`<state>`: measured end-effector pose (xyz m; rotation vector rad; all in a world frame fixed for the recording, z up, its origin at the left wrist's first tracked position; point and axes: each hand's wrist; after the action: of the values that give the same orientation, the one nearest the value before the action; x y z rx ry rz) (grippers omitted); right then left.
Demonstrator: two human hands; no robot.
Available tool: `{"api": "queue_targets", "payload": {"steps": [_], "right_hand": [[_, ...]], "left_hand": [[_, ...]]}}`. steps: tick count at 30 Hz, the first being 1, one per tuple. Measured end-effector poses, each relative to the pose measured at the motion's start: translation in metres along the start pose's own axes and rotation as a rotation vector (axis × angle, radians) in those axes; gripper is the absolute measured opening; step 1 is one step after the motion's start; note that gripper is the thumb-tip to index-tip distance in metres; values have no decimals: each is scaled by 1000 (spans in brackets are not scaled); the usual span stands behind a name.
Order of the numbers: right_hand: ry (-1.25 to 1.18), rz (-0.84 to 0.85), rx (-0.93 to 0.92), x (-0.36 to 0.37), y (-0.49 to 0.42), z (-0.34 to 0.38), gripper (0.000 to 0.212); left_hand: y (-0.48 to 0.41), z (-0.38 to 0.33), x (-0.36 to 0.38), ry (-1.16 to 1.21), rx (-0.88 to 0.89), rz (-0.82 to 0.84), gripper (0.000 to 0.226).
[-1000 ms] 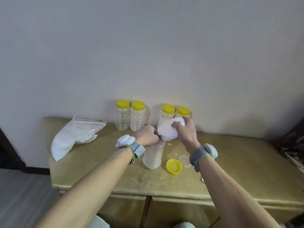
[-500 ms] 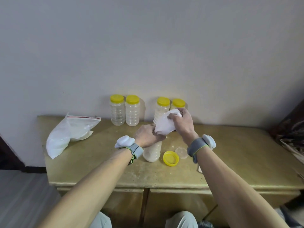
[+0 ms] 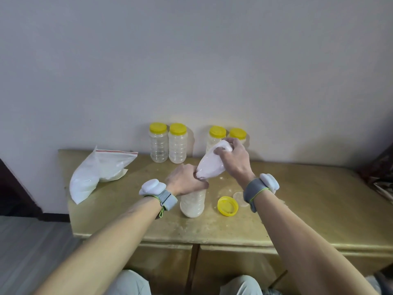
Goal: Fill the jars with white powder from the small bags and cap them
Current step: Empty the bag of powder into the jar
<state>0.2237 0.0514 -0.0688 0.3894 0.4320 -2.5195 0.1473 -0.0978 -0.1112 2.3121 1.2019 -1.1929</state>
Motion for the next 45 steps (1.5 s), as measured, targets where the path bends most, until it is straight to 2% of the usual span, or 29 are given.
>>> {"api": "queue_targets", "payload": {"steps": [5, 9, 13, 20, 23, 31, 34, 38, 42, 45], "right_hand": [[25, 18, -99, 6, 6, 6, 41], [111, 20, -135, 4, 4, 7, 43], [148, -16, -139, 4, 3, 4, 44], [157, -11, -172, 3, 5, 5, 42], [131, -67, -176, 3, 3, 7, 41], [139, -24, -186, 4, 3, 9, 40], [114, -62, -175, 3, 3, 9, 36], [140, -39, -187, 3, 5, 8, 34], [127, -42, -178, 1, 6, 6, 32], [145, -24, -181, -1, 6, 7, 33]], "left_hand": [[2, 4, 3, -6, -3, -64, 29], [-1, 3, 0, -14, 10, 36, 32], [-2, -1, -7, 26, 17, 147, 46], [-8, -3, -12, 51, -47, 215, 58], [-8, -3, -11, 62, -44, 226, 57], [-5, -4, -7, 81, -61, 202, 64], [-4, -4, -6, 127, -76, 182, 74], [-3, -1, -1, 207, -79, 130, 61], [6, 0, 7, 252, -57, -16, 55], [12, -3, 11, 271, -35, -60, 51]]}}
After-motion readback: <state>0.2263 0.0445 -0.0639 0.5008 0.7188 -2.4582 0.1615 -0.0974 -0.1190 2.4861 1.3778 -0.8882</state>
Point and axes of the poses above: each hand's wrist, its own y-axis away from the middle knuckle, its own x-axis out of the palm, z = x × y, and after that the axes turned 10 degrees about -z, right-handed
